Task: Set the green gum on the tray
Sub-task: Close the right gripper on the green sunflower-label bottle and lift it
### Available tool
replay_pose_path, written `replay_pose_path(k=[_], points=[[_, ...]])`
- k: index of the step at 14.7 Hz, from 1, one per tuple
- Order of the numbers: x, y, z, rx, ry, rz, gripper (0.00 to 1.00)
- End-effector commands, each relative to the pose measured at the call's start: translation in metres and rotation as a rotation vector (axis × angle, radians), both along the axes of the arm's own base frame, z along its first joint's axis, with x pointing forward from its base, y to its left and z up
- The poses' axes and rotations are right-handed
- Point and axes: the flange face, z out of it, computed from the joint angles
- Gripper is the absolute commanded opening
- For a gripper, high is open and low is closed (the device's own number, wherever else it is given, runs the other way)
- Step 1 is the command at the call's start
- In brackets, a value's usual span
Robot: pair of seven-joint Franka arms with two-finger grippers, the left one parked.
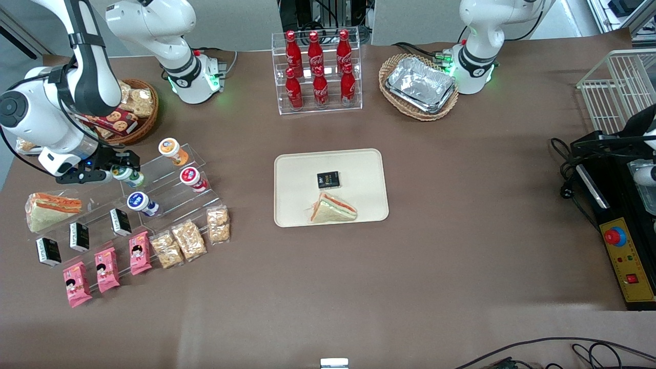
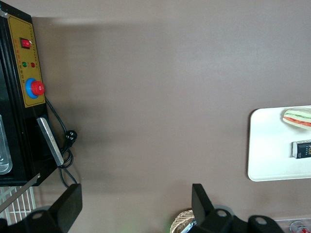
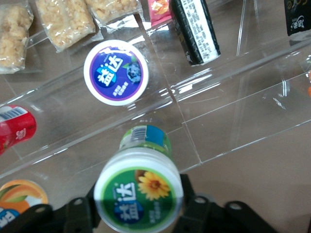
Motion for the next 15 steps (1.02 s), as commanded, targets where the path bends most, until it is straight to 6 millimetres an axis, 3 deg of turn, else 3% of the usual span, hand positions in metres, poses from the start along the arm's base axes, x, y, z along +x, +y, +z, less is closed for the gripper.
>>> replay_pose_path(k=[1,4,6,12,15], points=[[0.001,-0.004,0.003,-0.006,-0.015,0.01,0.17],[0.002,-0.004,0.004,-0.001,-0.016,0.004,0.16],[0.005,-0.004,0.02,0.0,-0.022,0.007,0.16],[0.019,-0.005,0.163,0.036,0.088,-0.009,0.15],[0.02,-0.001,0.202,0.071,0.091,-0.018,0.15]])
